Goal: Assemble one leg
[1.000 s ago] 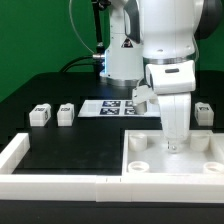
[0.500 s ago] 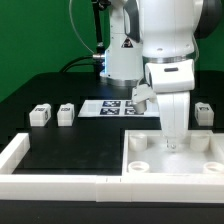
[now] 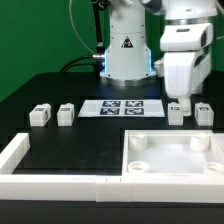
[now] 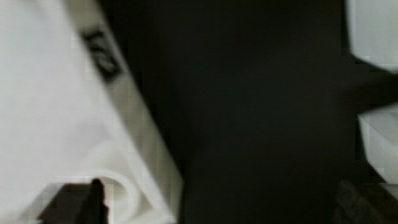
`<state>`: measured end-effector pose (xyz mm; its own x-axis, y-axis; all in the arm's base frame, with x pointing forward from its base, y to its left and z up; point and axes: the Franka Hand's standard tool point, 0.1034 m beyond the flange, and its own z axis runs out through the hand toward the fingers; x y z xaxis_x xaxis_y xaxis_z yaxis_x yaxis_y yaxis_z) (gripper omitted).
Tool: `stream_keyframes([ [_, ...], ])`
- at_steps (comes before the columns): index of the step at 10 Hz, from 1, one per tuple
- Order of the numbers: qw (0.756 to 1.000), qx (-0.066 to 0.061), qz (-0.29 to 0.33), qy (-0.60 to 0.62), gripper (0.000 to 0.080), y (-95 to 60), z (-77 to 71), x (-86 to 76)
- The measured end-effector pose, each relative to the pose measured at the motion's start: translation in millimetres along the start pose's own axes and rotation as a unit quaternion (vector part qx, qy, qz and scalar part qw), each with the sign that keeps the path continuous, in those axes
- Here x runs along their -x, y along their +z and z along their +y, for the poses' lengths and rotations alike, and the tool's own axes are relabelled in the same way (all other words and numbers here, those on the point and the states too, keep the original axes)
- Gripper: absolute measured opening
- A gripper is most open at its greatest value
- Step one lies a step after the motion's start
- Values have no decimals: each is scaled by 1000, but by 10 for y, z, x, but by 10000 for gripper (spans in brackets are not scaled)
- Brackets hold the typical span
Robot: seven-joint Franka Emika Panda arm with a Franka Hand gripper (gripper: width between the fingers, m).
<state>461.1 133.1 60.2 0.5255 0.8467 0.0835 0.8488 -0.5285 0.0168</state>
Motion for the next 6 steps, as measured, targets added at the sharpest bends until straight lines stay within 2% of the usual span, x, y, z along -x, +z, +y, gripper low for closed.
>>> stream_keyframes([
  [1, 998, 0, 4, 59, 649, 22, -44, -31],
  [3, 990, -3, 6, 140, 649, 21, -37, -29],
  [5, 967, -9, 8, 253, 649, 25, -73, -55],
  [6, 949, -12, 6, 316, 649, 38, -171, -109],
])
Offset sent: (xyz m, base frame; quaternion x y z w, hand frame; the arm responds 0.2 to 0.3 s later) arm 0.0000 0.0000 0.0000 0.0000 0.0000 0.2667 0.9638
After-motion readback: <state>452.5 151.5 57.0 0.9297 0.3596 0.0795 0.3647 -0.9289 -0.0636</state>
